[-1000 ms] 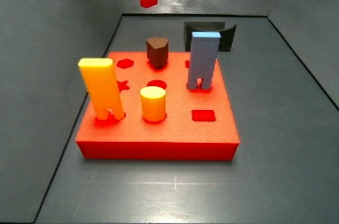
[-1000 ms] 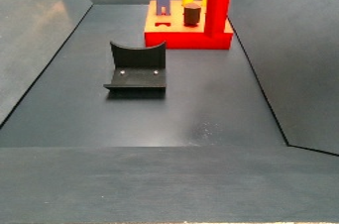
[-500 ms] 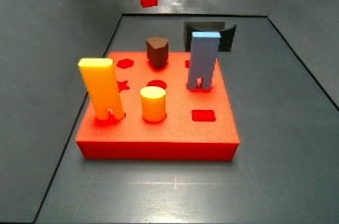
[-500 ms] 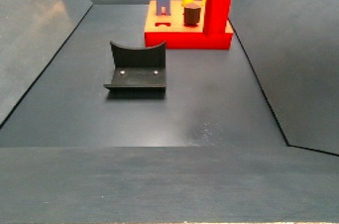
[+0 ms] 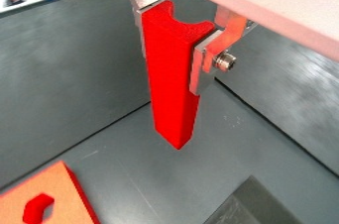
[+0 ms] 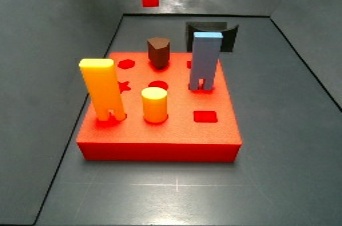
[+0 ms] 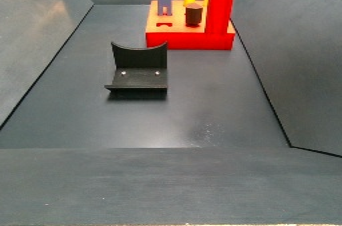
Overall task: Pick up the arch object. Move up. Rotate the arch object. Move to above the board. Insert the arch object.
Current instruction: Rotate the arch object.
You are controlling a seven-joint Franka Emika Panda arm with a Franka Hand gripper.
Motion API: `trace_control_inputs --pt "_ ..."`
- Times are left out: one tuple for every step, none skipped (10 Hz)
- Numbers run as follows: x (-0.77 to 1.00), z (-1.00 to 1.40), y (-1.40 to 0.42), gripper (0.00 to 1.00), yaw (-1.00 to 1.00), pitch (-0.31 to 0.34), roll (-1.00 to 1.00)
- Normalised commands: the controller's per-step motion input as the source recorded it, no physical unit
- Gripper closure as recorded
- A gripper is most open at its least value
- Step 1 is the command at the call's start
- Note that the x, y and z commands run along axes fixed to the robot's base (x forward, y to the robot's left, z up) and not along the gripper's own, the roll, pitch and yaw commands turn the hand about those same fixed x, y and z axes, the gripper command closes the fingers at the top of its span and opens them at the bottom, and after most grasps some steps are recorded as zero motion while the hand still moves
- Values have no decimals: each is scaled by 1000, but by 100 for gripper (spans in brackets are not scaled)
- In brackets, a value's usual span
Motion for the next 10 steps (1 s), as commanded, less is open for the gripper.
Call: trace_control_inputs --pt "4 5 7 100 -379 36 -100" --pt "5 7 8 100 -220 35 -100" --pt "0 -1000 0 100 -153 35 -300" --pt "14 -1000 2 100 -102 14 -295" --pt "23 -1000 7 100 -88 1 -284" --pt "26 -1000 16 100 -69 -18 -240" --pt "23 -1000 18 100 -59 -35 -200" --pt "18 -1000 21 100 -50 -51 -179" --pt "20 -1000 22 100 -50 -55 -181" --pt "20 -816 21 100 -49 -58 -187"
